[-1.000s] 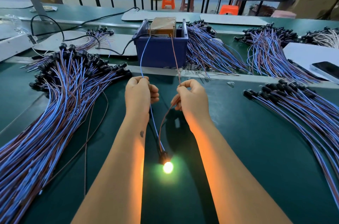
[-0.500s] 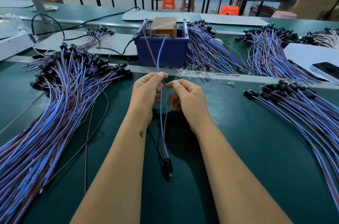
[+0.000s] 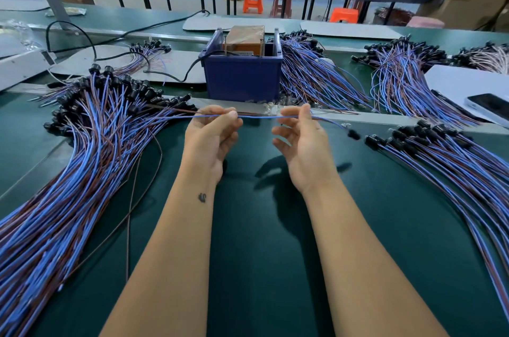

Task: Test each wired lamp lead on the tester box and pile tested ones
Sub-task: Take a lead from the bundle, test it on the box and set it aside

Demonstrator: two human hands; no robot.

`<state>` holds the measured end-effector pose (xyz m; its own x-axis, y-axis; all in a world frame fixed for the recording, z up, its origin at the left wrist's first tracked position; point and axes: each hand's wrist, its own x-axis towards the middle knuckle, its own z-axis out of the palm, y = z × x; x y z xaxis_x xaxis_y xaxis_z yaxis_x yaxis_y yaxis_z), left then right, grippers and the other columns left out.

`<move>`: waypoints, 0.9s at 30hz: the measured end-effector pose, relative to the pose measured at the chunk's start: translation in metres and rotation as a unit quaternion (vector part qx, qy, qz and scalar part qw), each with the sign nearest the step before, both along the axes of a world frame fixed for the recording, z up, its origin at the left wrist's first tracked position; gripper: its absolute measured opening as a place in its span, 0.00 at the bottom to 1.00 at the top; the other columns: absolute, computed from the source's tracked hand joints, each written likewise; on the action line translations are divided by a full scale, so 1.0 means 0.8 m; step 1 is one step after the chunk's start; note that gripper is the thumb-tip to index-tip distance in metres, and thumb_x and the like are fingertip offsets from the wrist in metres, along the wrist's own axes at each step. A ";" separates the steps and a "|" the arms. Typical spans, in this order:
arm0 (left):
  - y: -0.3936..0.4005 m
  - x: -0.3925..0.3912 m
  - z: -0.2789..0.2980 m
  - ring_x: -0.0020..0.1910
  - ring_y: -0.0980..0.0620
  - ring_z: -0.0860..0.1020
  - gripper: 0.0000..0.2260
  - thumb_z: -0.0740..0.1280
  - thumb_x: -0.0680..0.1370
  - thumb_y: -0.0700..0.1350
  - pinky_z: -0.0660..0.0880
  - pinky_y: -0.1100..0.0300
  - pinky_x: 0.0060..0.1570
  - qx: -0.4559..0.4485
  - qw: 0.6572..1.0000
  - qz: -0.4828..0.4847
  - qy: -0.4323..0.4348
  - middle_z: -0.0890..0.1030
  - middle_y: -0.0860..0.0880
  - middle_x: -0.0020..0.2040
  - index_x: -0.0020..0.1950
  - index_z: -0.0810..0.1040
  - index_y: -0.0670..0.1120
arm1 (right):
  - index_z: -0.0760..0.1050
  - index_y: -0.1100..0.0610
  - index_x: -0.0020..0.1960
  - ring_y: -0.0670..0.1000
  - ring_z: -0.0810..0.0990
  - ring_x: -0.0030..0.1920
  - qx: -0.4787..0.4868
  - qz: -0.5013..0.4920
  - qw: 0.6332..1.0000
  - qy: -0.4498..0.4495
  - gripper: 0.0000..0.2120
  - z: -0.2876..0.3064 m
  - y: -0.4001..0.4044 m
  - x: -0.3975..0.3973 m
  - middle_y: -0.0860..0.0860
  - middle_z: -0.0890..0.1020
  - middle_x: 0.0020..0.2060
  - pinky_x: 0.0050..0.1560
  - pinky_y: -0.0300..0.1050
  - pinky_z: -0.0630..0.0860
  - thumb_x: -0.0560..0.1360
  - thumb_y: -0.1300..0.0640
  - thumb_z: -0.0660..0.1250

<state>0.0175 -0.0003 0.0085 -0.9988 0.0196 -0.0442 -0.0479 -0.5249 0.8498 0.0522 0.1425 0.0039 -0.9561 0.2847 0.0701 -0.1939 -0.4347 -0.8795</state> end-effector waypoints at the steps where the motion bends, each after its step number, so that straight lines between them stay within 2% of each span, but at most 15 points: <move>1: -0.002 0.002 0.001 0.35 0.56 0.82 0.13 0.70 0.74 0.33 0.76 0.67 0.33 -0.011 0.999 -0.033 0.022 0.83 0.52 0.37 0.39 0.73 0.49 | 0.74 0.54 0.41 0.45 0.78 0.33 0.001 -0.024 1.000 -0.019 0.19 0.000 0.005 -0.001 0.48 0.80 0.37 0.34 0.37 0.74 0.84 0.49 0.53; 3: -0.008 0.007 0.001 0.38 0.54 0.84 0.11 0.72 0.70 0.32 0.78 0.65 0.36 -0.041 0.984 -0.152 0.079 0.85 0.50 0.40 0.38 0.78 0.48 | 0.69 0.55 0.37 0.44 0.75 0.28 0.010 -0.072 0.996 -0.047 0.19 0.001 0.014 -0.004 0.47 0.78 0.31 0.30 0.37 0.72 0.85 0.51 0.53; 4: -0.012 0.010 -0.001 0.42 0.52 0.85 0.12 0.71 0.70 0.31 0.80 0.64 0.40 -0.060 0.965 -0.231 0.105 0.86 0.48 0.43 0.39 0.81 0.49 | 0.68 0.55 0.36 0.44 0.71 0.25 0.029 -0.091 0.994 -0.057 0.19 0.001 0.020 -0.004 0.47 0.75 0.26 0.27 0.36 0.69 0.85 0.51 0.53; 7: -0.016 0.017 -0.007 0.54 0.48 0.83 0.19 0.66 0.74 0.30 0.79 0.58 0.53 -0.125 0.864 -0.465 0.146 0.85 0.48 0.53 0.54 0.84 0.52 | 0.67 0.55 0.37 0.44 0.59 0.20 0.109 -0.114 0.985 -0.074 0.18 0.001 0.039 -0.004 0.44 0.65 0.19 0.24 0.37 0.57 0.85 0.53 0.53; 8: -0.015 0.017 -0.008 0.57 0.48 0.82 0.19 0.66 0.75 0.32 0.79 0.57 0.54 -0.139 0.841 -0.502 0.146 0.84 0.48 0.56 0.57 0.84 0.53 | 0.68 0.55 0.38 0.43 0.58 0.20 0.147 -0.115 0.978 -0.088 0.17 0.001 0.046 -0.002 0.43 0.63 0.18 0.24 0.38 0.57 0.84 0.54 0.54; 9: -0.013 0.016 -0.007 0.58 0.47 0.82 0.18 0.67 0.75 0.35 0.78 0.57 0.55 -0.148 0.833 -0.515 0.138 0.84 0.48 0.58 0.59 0.83 0.54 | 0.68 0.55 0.39 0.43 0.59 0.20 0.195 -0.113 0.968 -0.110 0.16 0.002 0.052 -0.001 0.42 0.63 0.17 0.26 0.40 0.57 0.84 0.54 0.55; 10: -0.011 0.015 -0.006 0.60 0.47 0.81 0.17 0.67 0.74 0.38 0.78 0.57 0.54 -0.150 0.834 -0.515 0.127 0.83 0.49 0.59 0.59 0.83 0.54 | 0.70 0.55 0.39 0.44 0.61 0.21 0.248 -0.106 0.954 -0.134 0.15 0.003 0.059 0.002 0.42 0.64 0.17 0.28 0.41 0.58 0.83 0.54 0.56; 12: -0.012 0.013 -0.007 0.62 0.47 0.80 0.18 0.67 0.75 0.37 0.78 0.57 0.55 -0.141 0.837 -0.516 0.115 0.82 0.49 0.62 0.61 0.83 0.54 | 0.73 0.55 0.39 0.45 0.64 0.23 0.354 -0.082 0.916 -0.168 0.13 0.006 0.071 0.009 0.43 0.66 0.17 0.31 0.43 0.60 0.81 0.52 0.61; 15: -0.016 0.012 -0.010 0.64 0.45 0.79 0.17 0.67 0.77 0.37 0.77 0.57 0.56 -0.144 0.828 -0.529 0.116 0.81 0.48 0.64 0.63 0.81 0.54 | 0.73 0.54 0.35 0.47 0.67 0.26 0.501 -0.065 0.844 -0.181 0.13 0.007 0.087 0.020 0.46 0.70 0.24 0.31 0.43 0.63 0.76 0.51 0.67; 18: -0.006 0.018 -0.005 0.61 0.43 0.80 0.13 0.70 0.76 0.42 0.79 0.58 0.51 -0.159 0.831 -0.523 0.104 0.82 0.46 0.62 0.59 0.82 0.53 | 0.75 0.53 0.39 0.51 0.75 0.36 0.602 -0.050 0.765 -0.224 0.09 0.008 0.100 0.031 0.48 0.77 0.33 0.37 0.44 0.69 0.74 0.50 0.70; 20: 0.019 0.026 -0.004 0.56 0.47 0.83 0.08 0.70 0.77 0.41 0.80 0.60 0.46 -0.200 0.864 -0.452 0.095 0.84 0.46 0.57 0.53 0.83 0.51 | 0.77 0.52 0.43 0.53 0.78 0.42 0.626 -0.049 0.735 -0.257 0.08 0.010 0.108 0.038 0.48 0.79 0.38 0.44 0.46 0.74 0.72 0.49 0.73; 22: 0.052 0.035 -0.009 0.50 0.52 0.83 0.08 0.68 0.77 0.37 0.79 0.62 0.42 -0.288 0.894 -0.323 0.114 0.85 0.47 0.52 0.49 0.81 0.50 | 0.77 0.51 0.42 0.53 0.79 0.44 0.625 -0.045 0.732 -0.268 0.09 0.014 0.116 0.045 0.48 0.80 0.40 0.47 0.47 0.76 0.70 0.50 0.75; 23: 0.068 0.041 -0.012 0.49 0.53 0.82 0.10 0.67 0.77 0.35 0.78 0.61 0.44 -0.348 0.891 -0.256 0.139 0.85 0.49 0.51 0.48 0.80 0.51 | 0.76 0.51 0.41 0.53 0.79 0.44 0.623 -0.044 0.733 -0.269 0.09 0.017 0.119 0.050 0.48 0.80 0.40 0.46 0.47 0.75 0.69 0.50 0.76; 25: 0.099 0.056 -0.014 0.52 0.55 0.80 0.11 0.66 0.76 0.38 0.76 0.58 0.53 -0.472 0.838 -0.181 0.203 0.84 0.54 0.52 0.48 0.79 0.54 | 0.75 0.49 0.39 0.52 0.77 0.42 0.625 -0.046 0.729 -0.275 0.11 0.022 0.127 0.059 0.46 0.77 0.37 0.43 0.45 0.72 0.68 0.51 0.77; 27: 0.126 0.074 -0.014 0.56 0.52 0.79 0.11 0.66 0.75 0.41 0.74 0.55 0.59 -0.545 0.773 -0.191 0.261 0.83 0.54 0.54 0.53 0.81 0.54 | 0.74 0.49 0.37 0.52 0.76 0.40 0.634 -0.053 0.714 -0.292 0.12 0.027 0.139 0.068 0.46 0.76 0.35 0.42 0.45 0.71 0.68 0.51 0.78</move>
